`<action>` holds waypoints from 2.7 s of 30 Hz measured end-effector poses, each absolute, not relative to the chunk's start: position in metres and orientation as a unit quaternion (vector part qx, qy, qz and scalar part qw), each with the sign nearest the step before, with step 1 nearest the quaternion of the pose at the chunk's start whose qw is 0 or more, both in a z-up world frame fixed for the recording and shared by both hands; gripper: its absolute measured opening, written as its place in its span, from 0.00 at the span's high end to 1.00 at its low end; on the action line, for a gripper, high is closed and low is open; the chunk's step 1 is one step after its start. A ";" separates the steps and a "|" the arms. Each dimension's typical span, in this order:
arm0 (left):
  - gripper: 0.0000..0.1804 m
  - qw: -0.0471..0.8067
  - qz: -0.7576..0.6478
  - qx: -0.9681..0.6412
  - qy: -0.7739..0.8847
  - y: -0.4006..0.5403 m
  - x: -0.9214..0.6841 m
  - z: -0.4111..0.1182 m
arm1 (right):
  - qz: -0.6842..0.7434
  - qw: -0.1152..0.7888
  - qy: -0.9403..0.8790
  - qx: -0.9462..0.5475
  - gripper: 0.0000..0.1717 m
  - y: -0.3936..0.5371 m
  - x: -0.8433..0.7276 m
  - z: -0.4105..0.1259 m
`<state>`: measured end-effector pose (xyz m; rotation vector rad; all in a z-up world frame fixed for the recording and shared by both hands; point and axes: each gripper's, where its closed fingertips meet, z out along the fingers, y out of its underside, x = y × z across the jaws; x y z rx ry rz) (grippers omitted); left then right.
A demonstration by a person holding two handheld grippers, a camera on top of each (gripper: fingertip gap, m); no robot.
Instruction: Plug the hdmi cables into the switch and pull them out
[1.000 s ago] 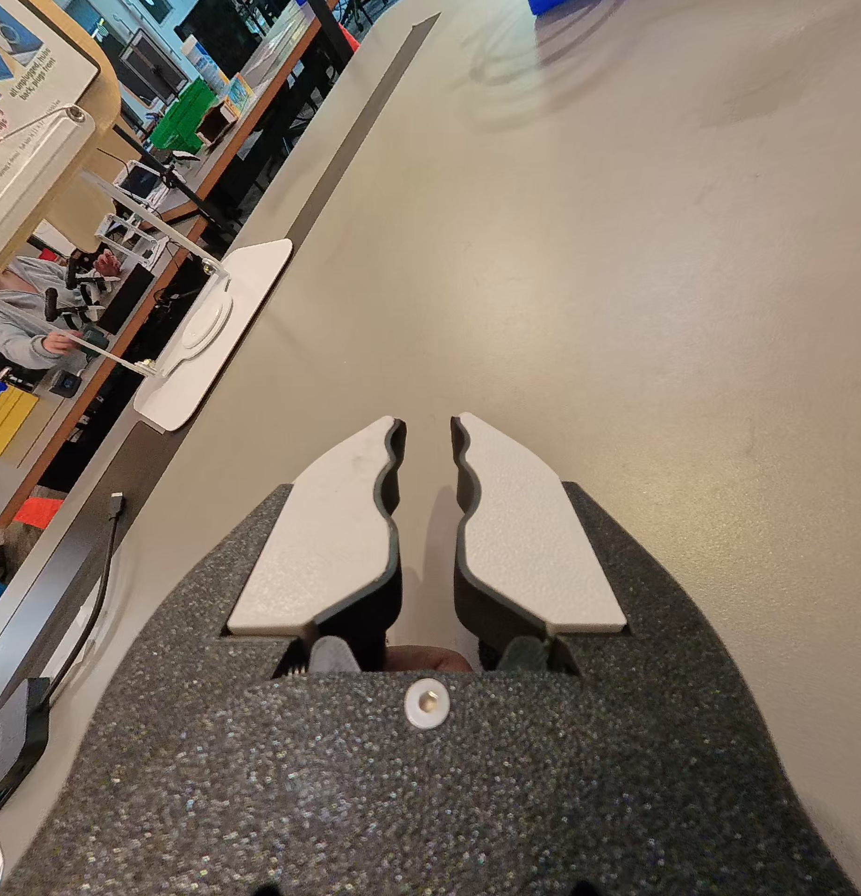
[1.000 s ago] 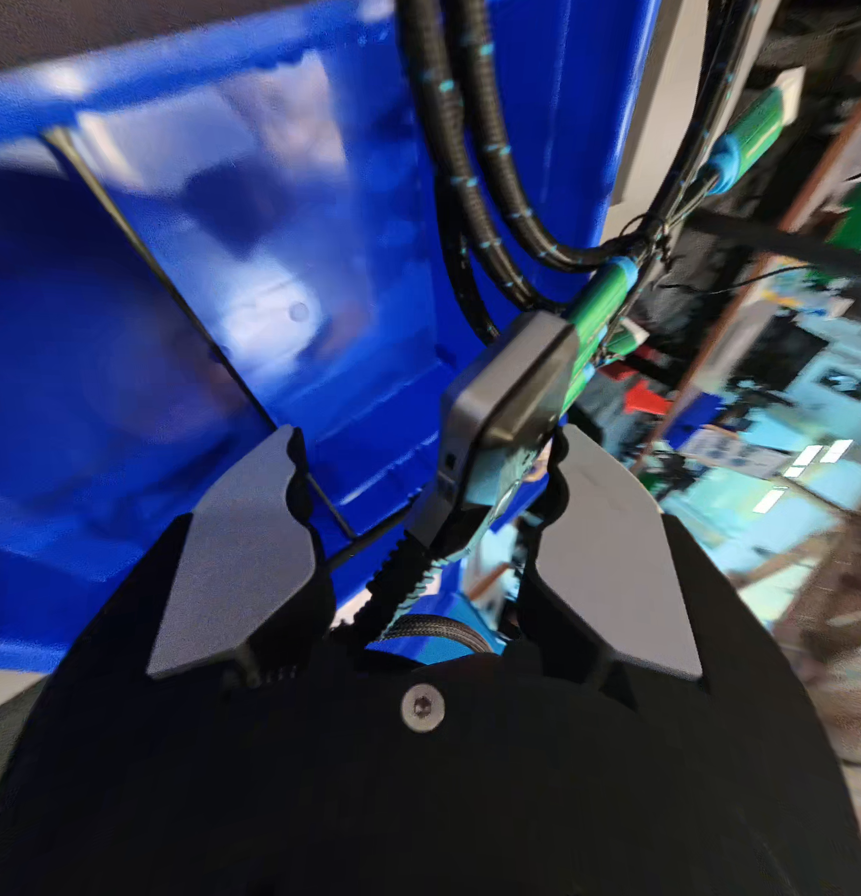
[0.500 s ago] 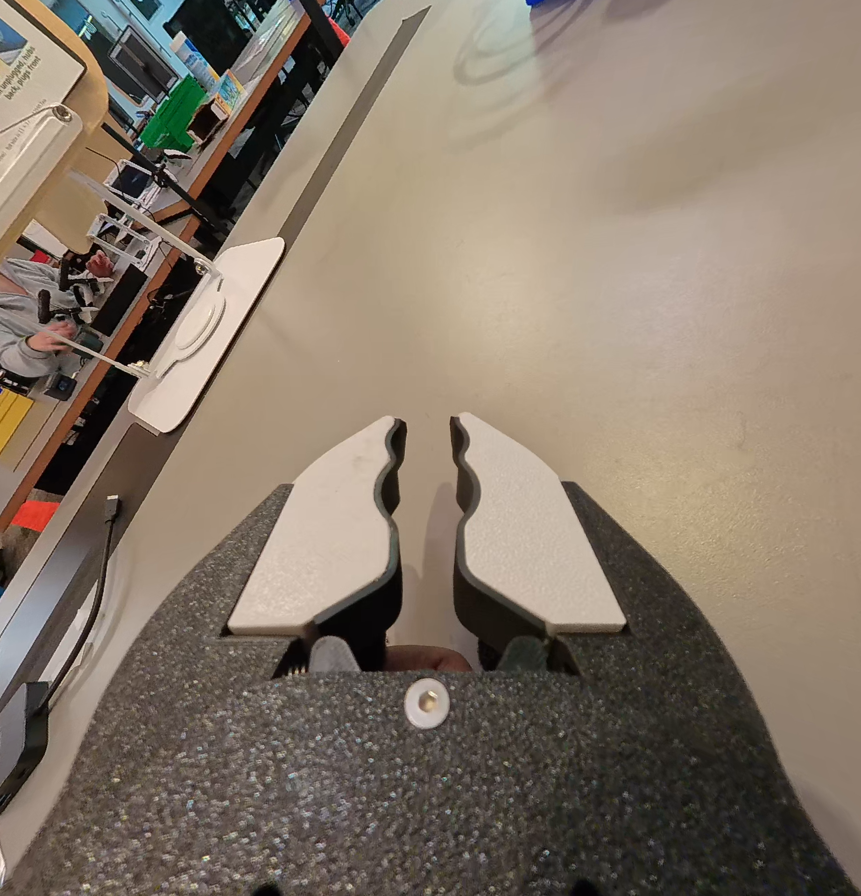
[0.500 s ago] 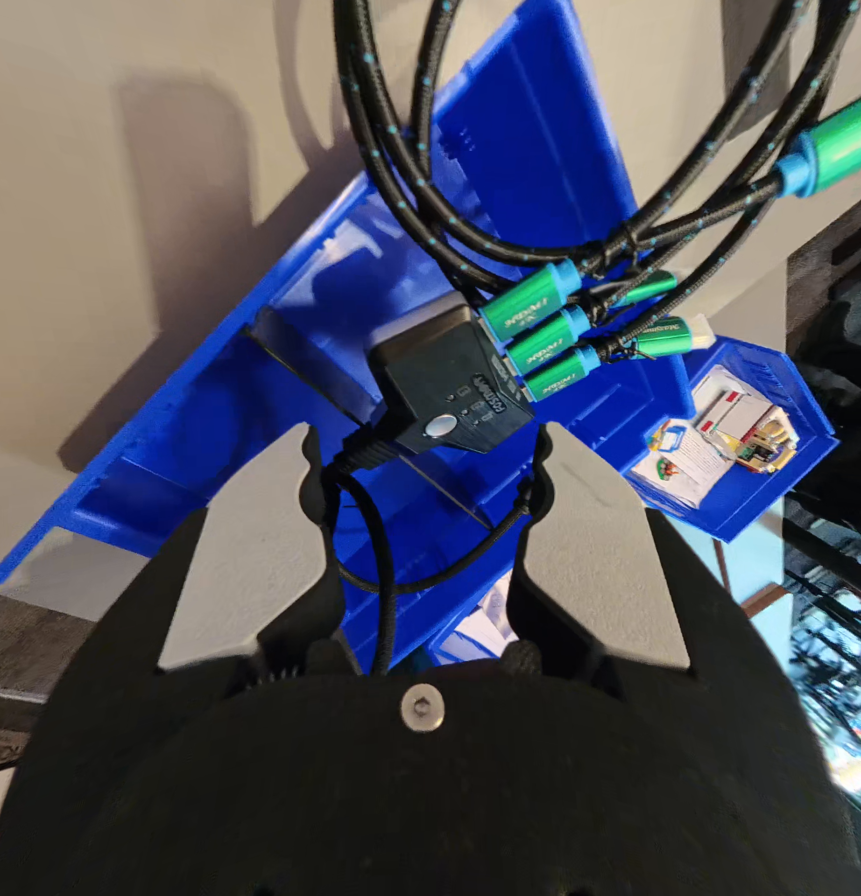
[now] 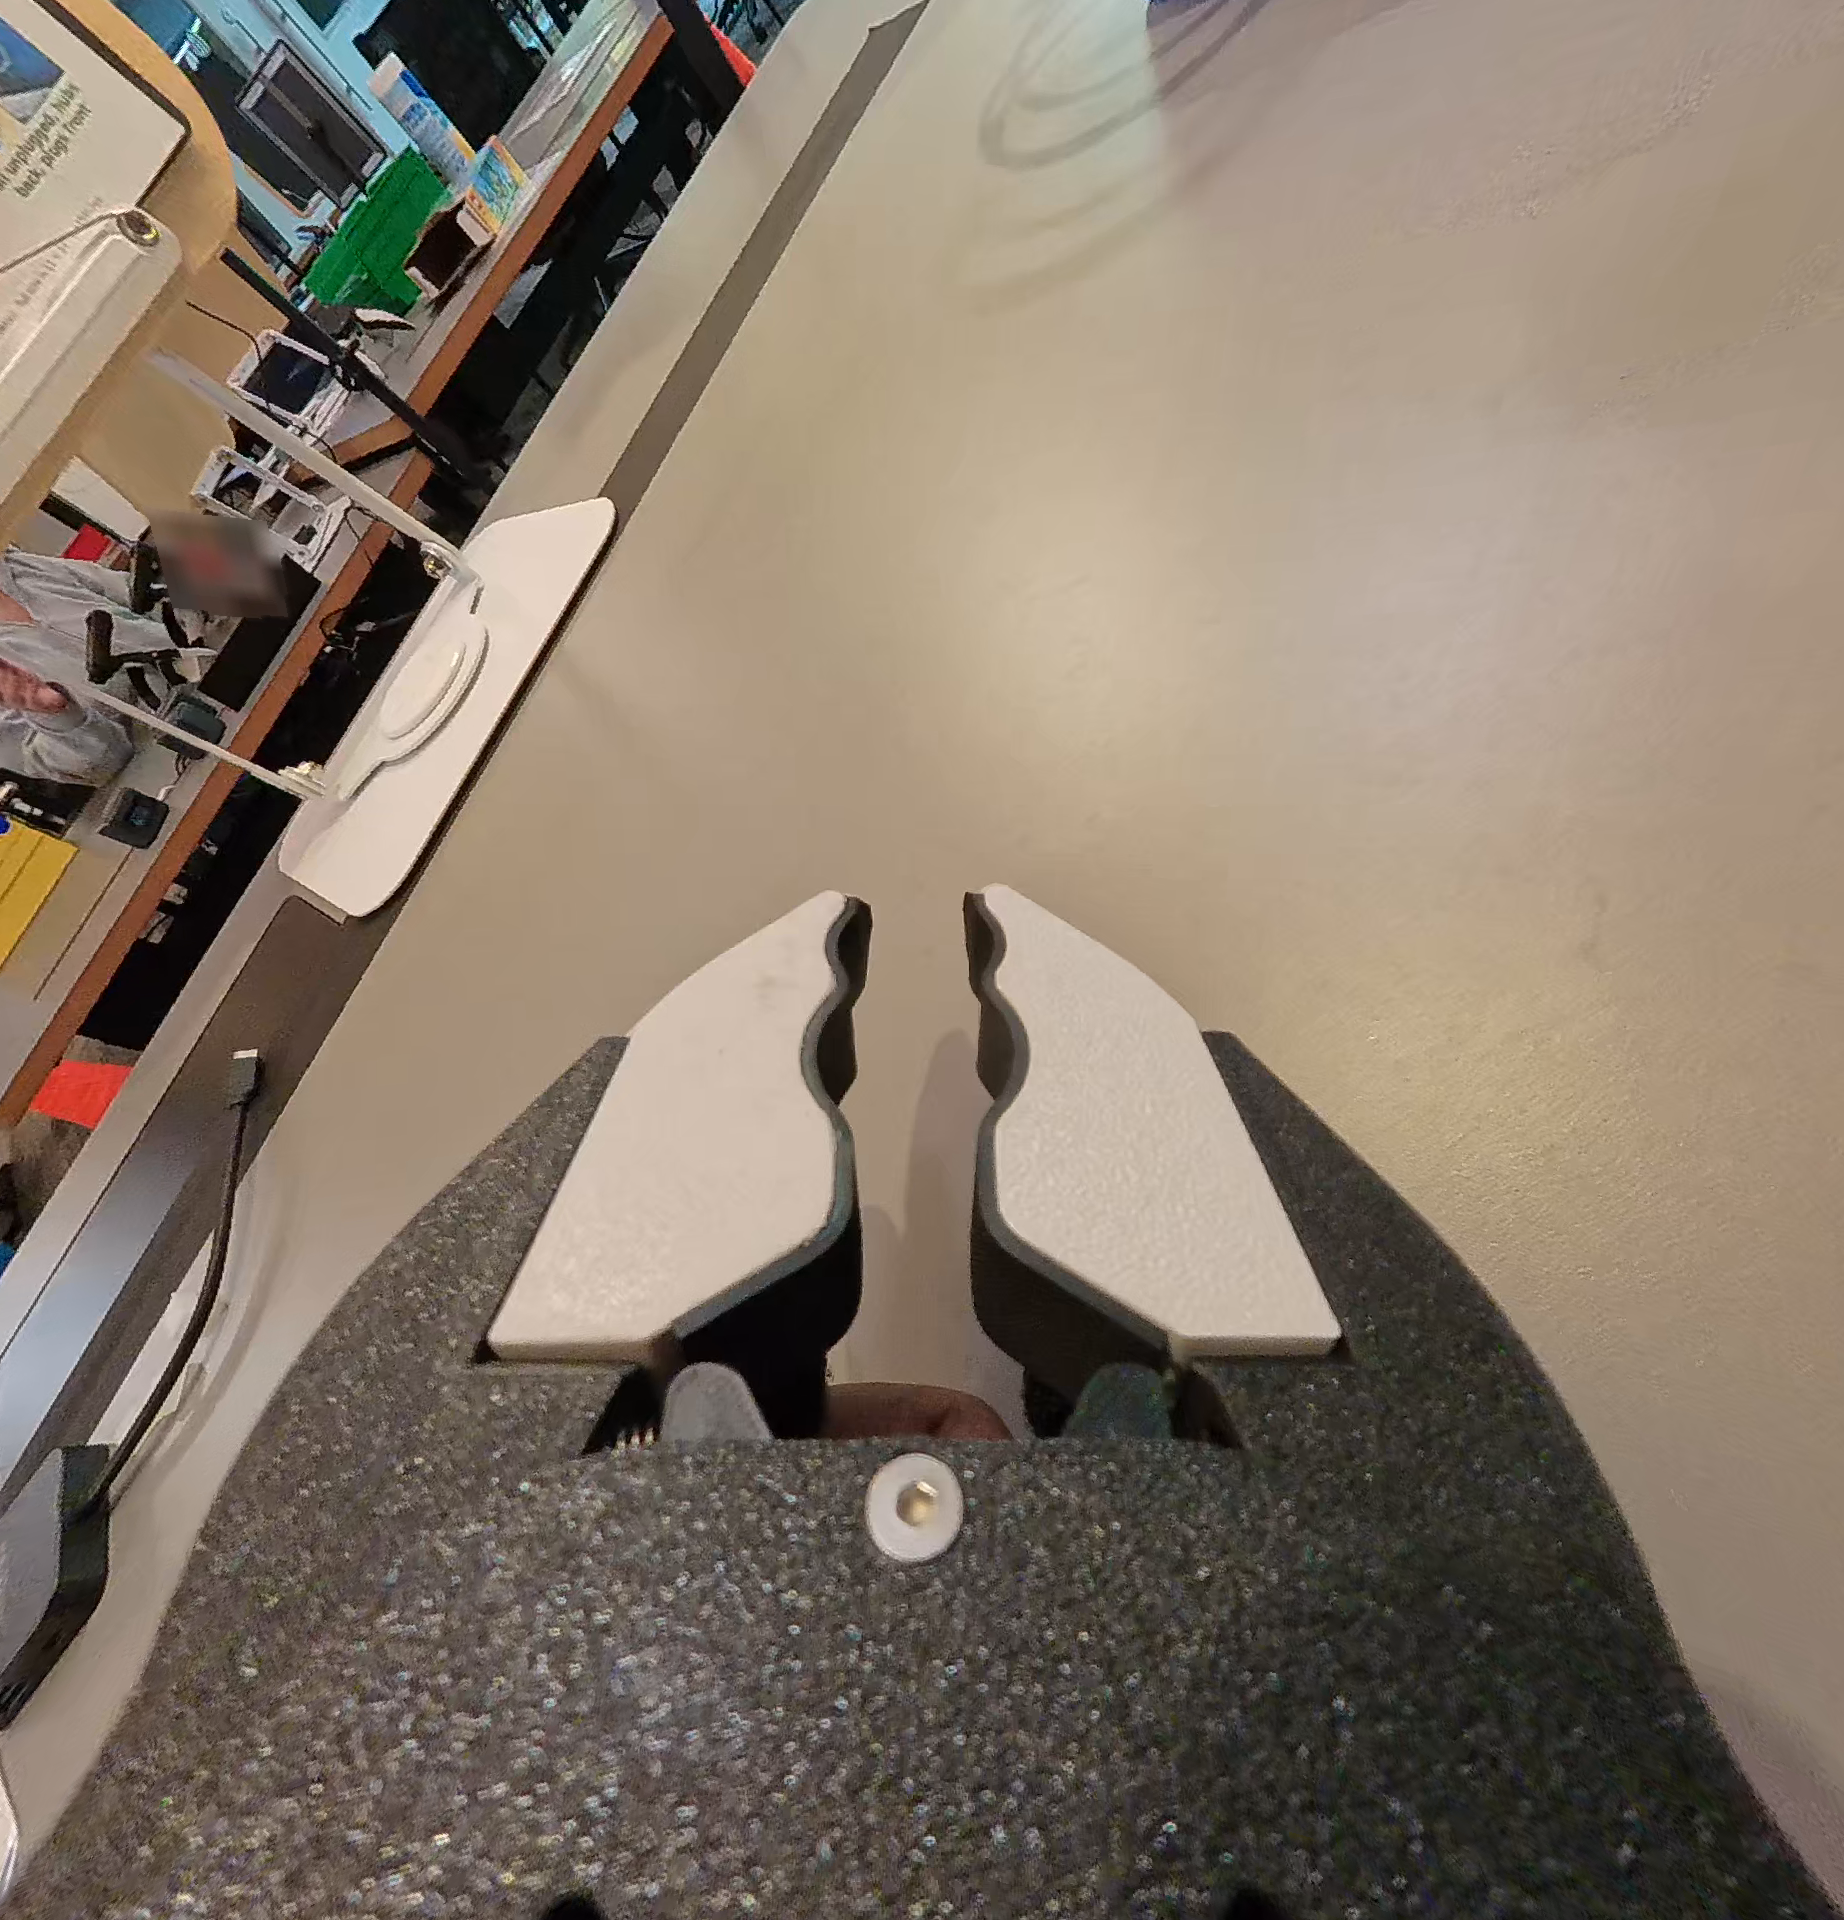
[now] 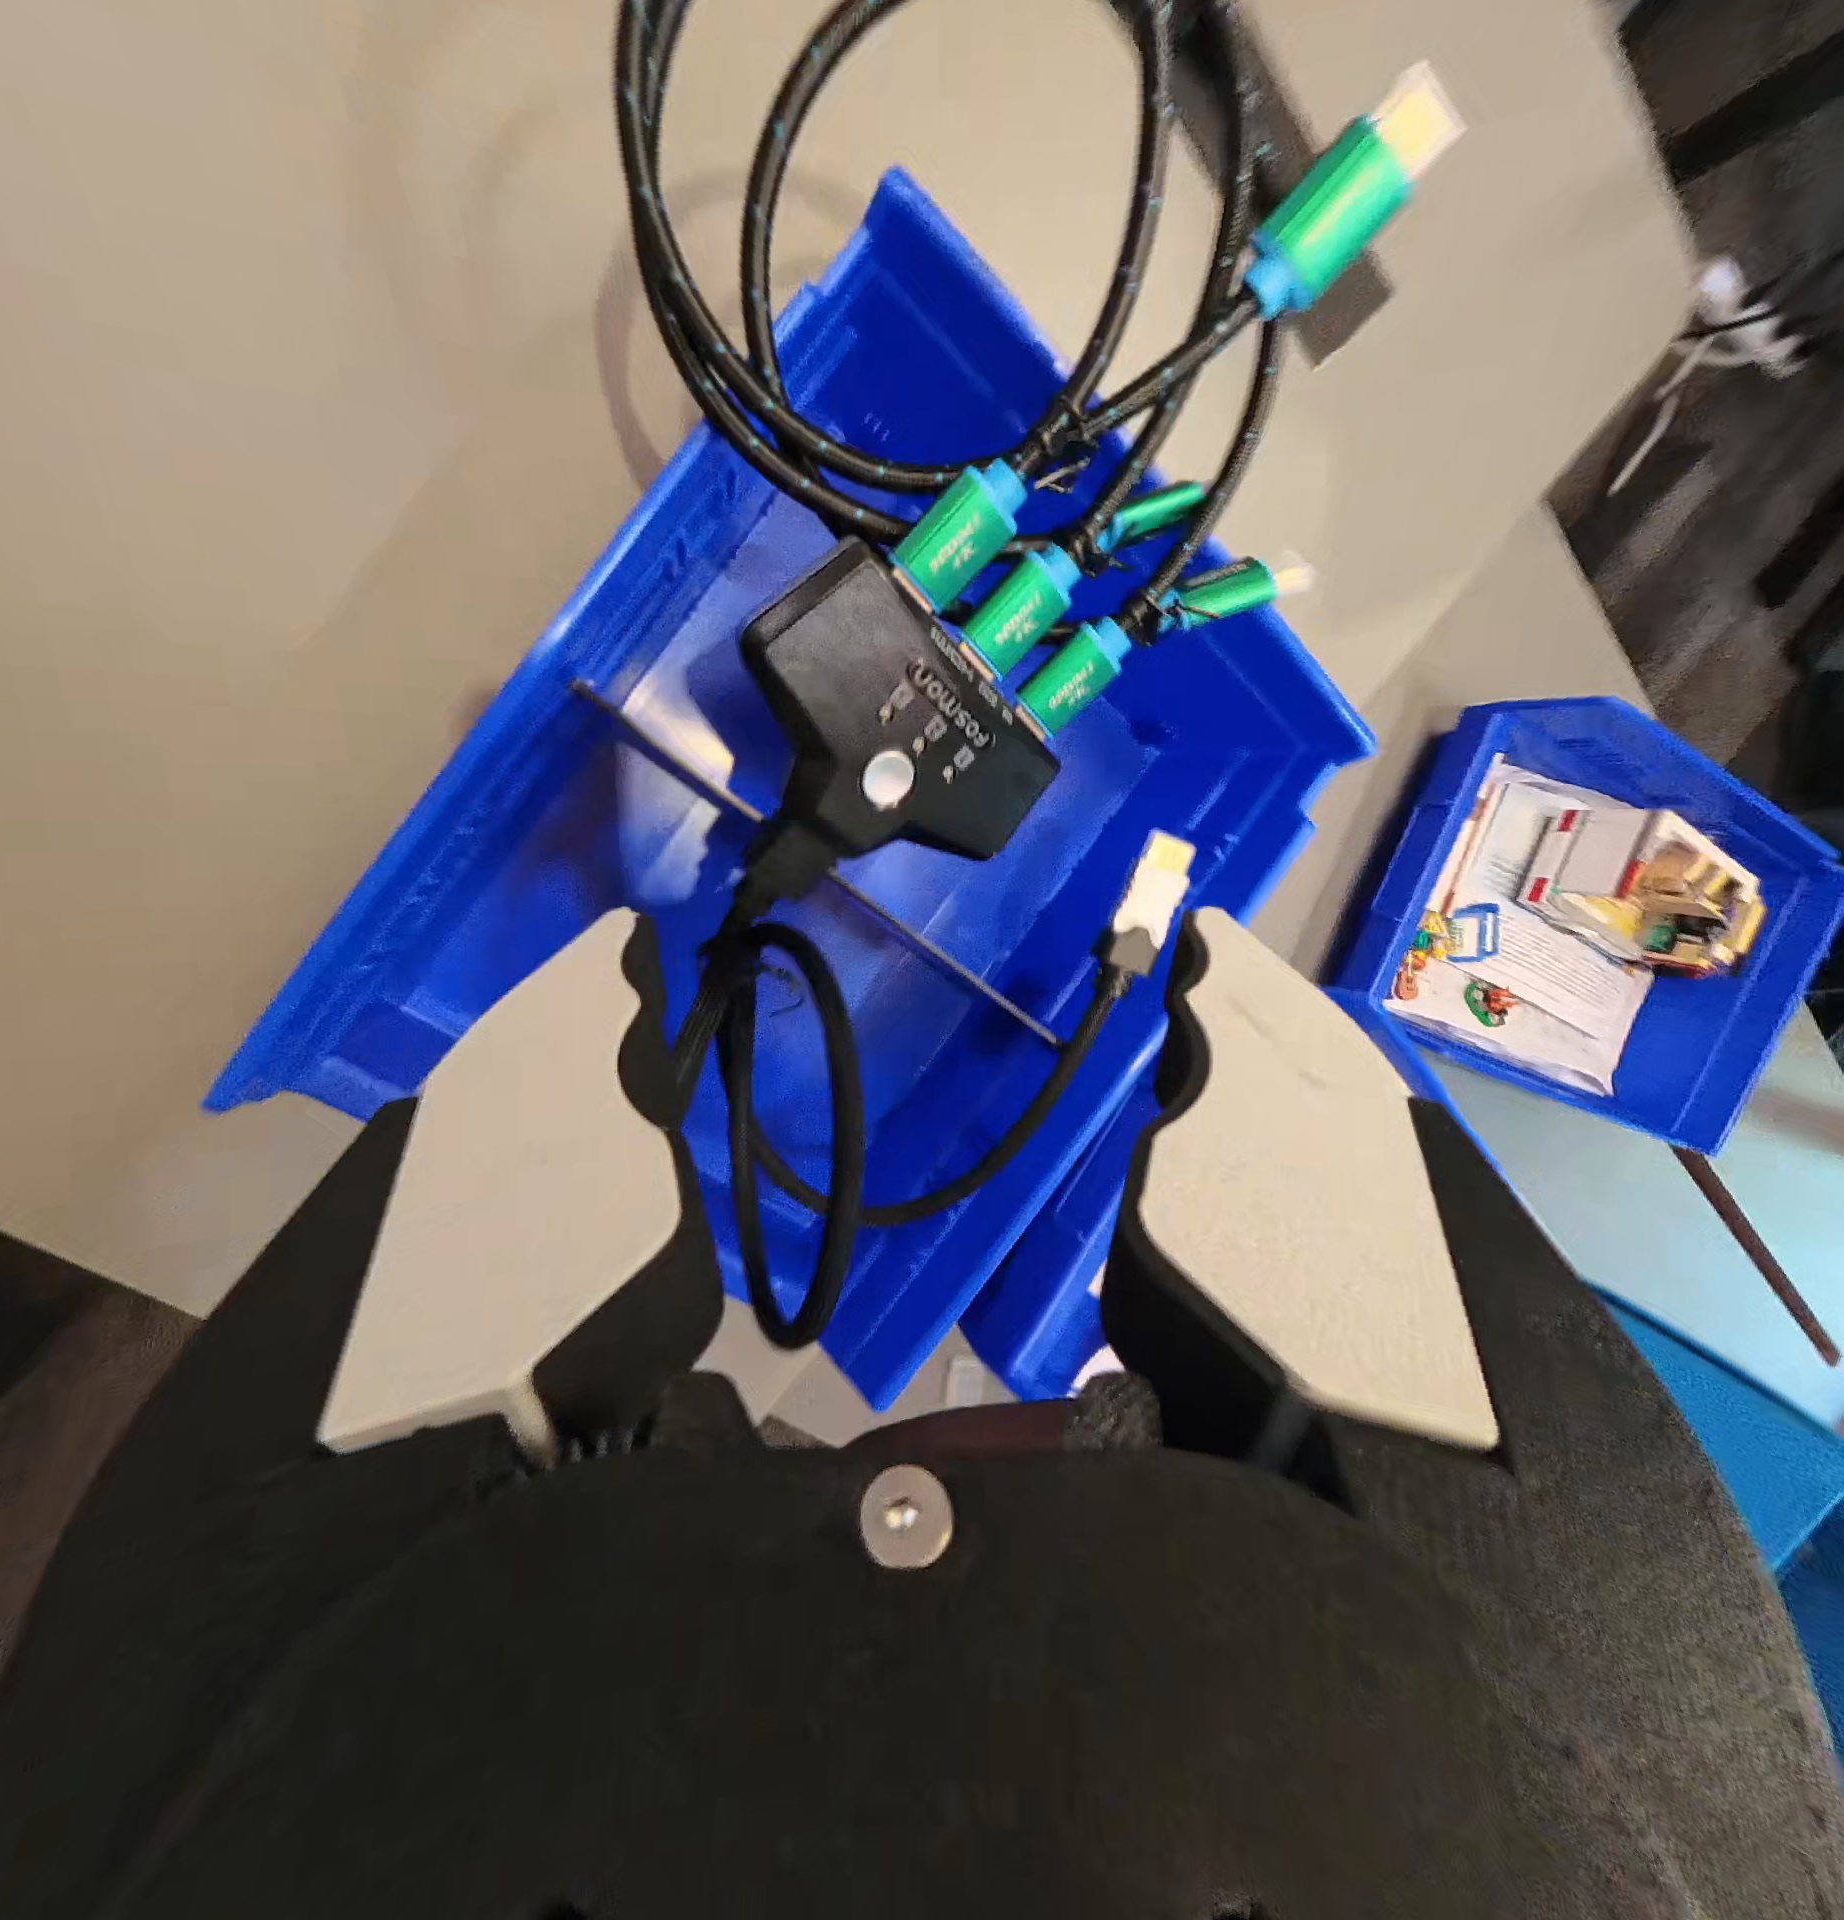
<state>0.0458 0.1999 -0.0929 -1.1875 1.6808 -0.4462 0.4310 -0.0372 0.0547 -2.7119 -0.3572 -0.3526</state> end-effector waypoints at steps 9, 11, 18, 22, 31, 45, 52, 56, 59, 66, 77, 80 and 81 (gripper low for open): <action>0.90 0.489 -0.164 -0.477 0.712 0.195 0.048 -0.100 | -0.056 0.268 -0.010 -0.962 0.32 -0.145 0.401 -0.009; 0.90 0.489 -0.163 -0.477 0.712 0.195 0.048 -0.100 | -0.038 0.264 0.013 -0.964 0.31 -0.154 0.400 -0.039; 0.90 0.495 -0.161 -0.478 0.707 0.196 0.048 -0.099 | -0.115 0.247 0.037 -0.962 0.70 -0.134 0.436 -0.055; 0.90 0.502 -0.163 -0.474 0.705 0.193 0.050 -0.097 | -0.160 0.231 -0.010 -0.960 0.83 -0.132 0.442 -0.030; 0.78 0.417 -0.365 -0.457 0.696 0.120 0.160 -0.038 | -0.205 0.184 -0.119 -0.954 0.78 -0.126 0.452 -0.018; 0.77 0.369 -0.306 -0.086 0.873 -0.096 0.327 -0.048 | -0.199 0.155 -0.246 -0.936 0.94 -0.094 0.417 -0.008; 0.84 0.349 -0.309 -0.061 0.882 -0.087 0.304 -0.049 | -0.244 0.106 -0.256 -0.929 0.94 -0.082 0.434 0.004; 0.87 0.342 -0.297 -0.060 0.890 -0.078 0.288 -0.052 | -0.265 0.083 -0.265 -0.923 0.95 -0.075 0.448 0.003; 0.87 0.353 -0.306 -0.061 0.882 -0.078 0.284 -0.051 | -0.265 0.090 -0.253 -0.926 0.95 -0.070 0.450 0.006; 0.85 0.334 -0.299 -0.037 0.893 -0.079 0.270 -0.048 | -0.293 0.073 -0.247 -0.921 0.95 -0.073 0.469 0.014; 0.82 0.358 -0.321 -0.035 0.876 -0.083 0.259 -0.045 | -0.261 0.031 -0.287 -0.921 0.82 -0.087 0.473 -0.005; 0.81 0.393 -0.360 -0.071 0.843 -0.076 0.250 -0.039 | -0.209 0.037 -0.272 -0.938 0.67 -0.095 0.462 -0.006; 0.80 0.400 -0.377 -0.084 0.831 -0.072 0.243 -0.036 | -0.194 0.038 -0.272 -0.942 0.65 -0.099 0.459 -0.005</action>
